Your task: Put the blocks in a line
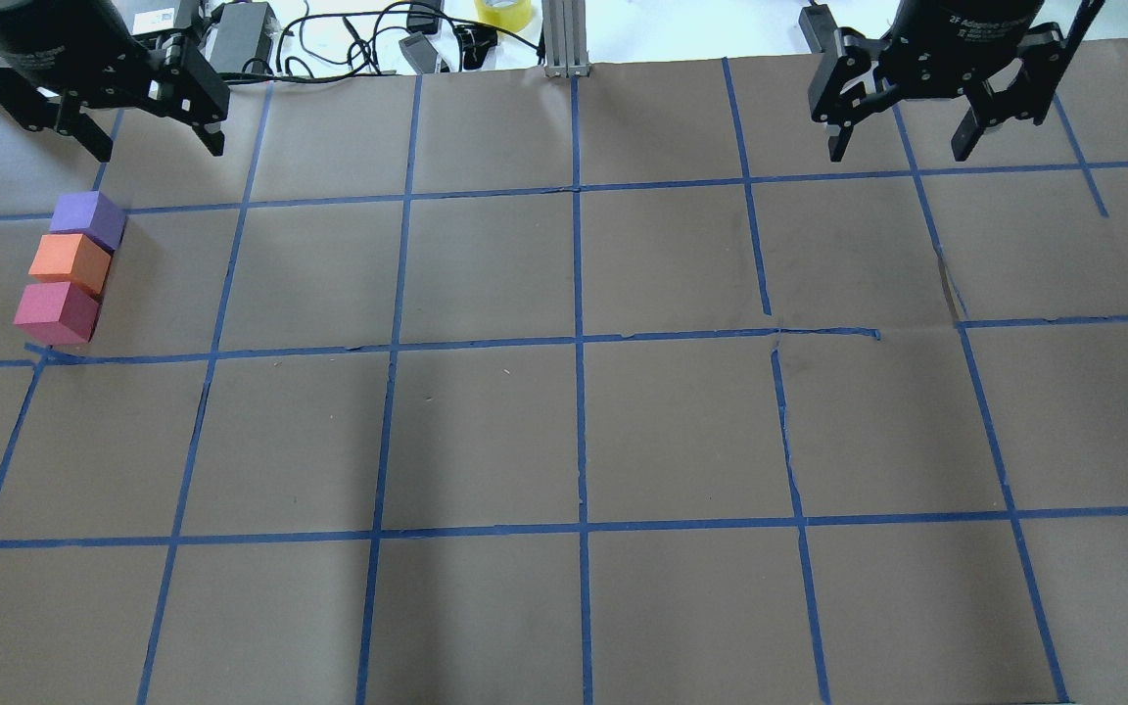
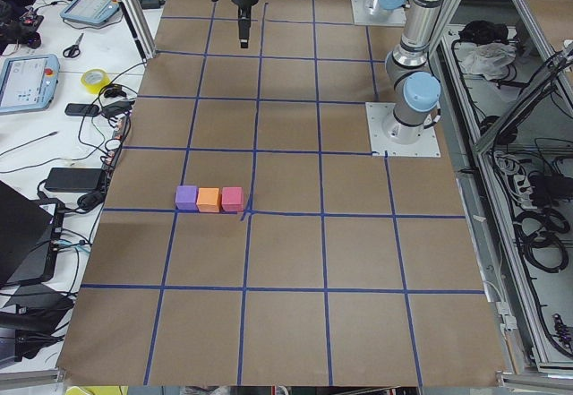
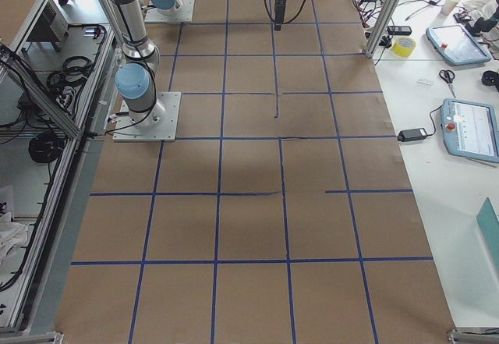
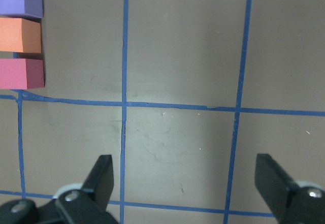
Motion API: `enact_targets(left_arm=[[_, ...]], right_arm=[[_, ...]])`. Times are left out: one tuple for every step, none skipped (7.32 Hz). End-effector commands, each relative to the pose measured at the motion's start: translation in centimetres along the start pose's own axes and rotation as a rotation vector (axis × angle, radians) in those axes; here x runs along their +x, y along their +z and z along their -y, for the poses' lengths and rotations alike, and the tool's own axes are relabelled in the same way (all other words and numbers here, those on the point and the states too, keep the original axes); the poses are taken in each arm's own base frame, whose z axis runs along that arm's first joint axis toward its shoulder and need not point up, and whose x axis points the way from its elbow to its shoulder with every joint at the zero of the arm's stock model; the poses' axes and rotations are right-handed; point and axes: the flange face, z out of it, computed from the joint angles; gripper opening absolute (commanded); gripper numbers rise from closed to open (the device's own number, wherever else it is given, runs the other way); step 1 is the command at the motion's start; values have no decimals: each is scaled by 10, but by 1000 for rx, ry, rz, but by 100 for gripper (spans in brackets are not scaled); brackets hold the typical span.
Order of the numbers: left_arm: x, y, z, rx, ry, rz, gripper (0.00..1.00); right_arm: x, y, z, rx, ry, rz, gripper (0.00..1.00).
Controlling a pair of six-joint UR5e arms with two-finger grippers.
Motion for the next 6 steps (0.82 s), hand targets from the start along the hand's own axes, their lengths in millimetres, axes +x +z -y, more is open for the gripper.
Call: enact_targets(left_arm=[[50, -10, -37, -6, 43, -20, 100], [51, 5, -52, -30, 44, -21, 100], [48, 3, -67, -21, 38, -16, 100], [49, -1, -71, -13, 39, -16, 100], [48, 0, -67, -13, 36, -18, 100], [48, 1, -71, -18, 36, -16, 100]], right_arm=[[1, -1, 1, 4, -8, 0, 100], [1, -4, 0, 9, -8, 2, 100], [1, -9, 1, 21, -9, 1, 100], [1, -9, 1, 19, -9, 1, 100], [1, -8, 1, 18, -9, 1, 100], [0, -9, 0, 18, -12, 1, 100]])
